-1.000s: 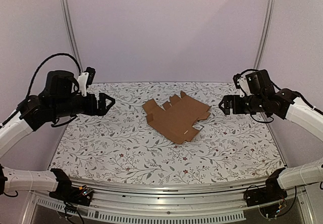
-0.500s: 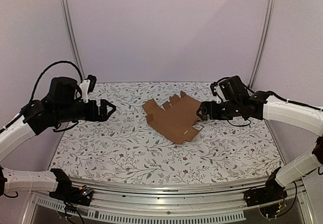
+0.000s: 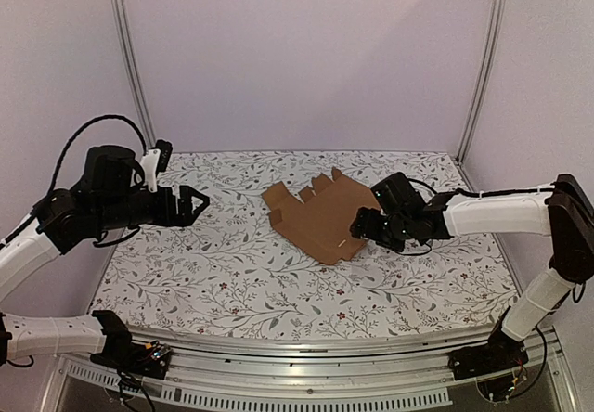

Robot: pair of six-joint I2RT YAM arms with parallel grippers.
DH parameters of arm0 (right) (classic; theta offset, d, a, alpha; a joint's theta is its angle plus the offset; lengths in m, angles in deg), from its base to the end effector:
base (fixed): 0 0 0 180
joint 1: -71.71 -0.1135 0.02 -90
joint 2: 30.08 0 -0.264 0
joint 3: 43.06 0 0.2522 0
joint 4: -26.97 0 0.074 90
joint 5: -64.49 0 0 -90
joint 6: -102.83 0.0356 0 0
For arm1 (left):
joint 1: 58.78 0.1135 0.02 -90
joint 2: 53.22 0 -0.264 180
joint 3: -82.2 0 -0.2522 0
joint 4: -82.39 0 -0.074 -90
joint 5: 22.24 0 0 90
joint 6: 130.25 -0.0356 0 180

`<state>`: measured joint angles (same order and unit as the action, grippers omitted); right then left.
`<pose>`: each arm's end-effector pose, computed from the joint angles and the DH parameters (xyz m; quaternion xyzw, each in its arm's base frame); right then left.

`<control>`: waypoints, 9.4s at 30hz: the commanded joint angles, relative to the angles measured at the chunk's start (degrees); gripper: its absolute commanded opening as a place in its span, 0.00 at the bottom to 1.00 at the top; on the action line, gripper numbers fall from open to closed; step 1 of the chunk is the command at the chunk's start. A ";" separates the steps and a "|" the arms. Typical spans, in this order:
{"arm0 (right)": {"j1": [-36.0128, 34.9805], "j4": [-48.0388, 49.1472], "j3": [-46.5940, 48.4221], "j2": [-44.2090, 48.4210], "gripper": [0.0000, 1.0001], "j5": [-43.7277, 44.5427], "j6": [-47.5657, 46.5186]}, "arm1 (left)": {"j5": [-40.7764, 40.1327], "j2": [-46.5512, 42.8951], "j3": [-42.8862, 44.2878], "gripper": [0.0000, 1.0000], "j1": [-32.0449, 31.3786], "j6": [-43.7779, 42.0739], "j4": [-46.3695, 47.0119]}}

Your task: Fold the paper box

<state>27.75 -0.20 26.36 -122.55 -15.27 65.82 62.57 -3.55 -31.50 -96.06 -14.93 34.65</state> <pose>0.2442 0.2267 0.1947 0.1040 0.9313 0.1981 0.2875 0.1488 -0.1092 0.3304 0.0685 0.8675 -0.2214 0.4401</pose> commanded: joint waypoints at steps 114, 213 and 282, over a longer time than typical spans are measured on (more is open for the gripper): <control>1.52 -1.89 -16.03 21.36 0.86 -7.16 -12.16 | 1.49 3.60 -0.23 1.00 -0.78 0.70 1.34; -3.02 -2.01 2.85 9.21 0.00 -19.22 -22.16 | 0.54 3.96 11.18 1.00 -0.87 -4.61 -7.99; -19.06 -45.79 43.22 -9.69 0.00 -1.36 -81.97 | 6.85 6.58 -2.48 1.00 -0.87 2.01 4.71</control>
<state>8.77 -47.78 66.91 -130.11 -15.81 -10.11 66.72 2.05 -31.24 -96.14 -15.37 36.03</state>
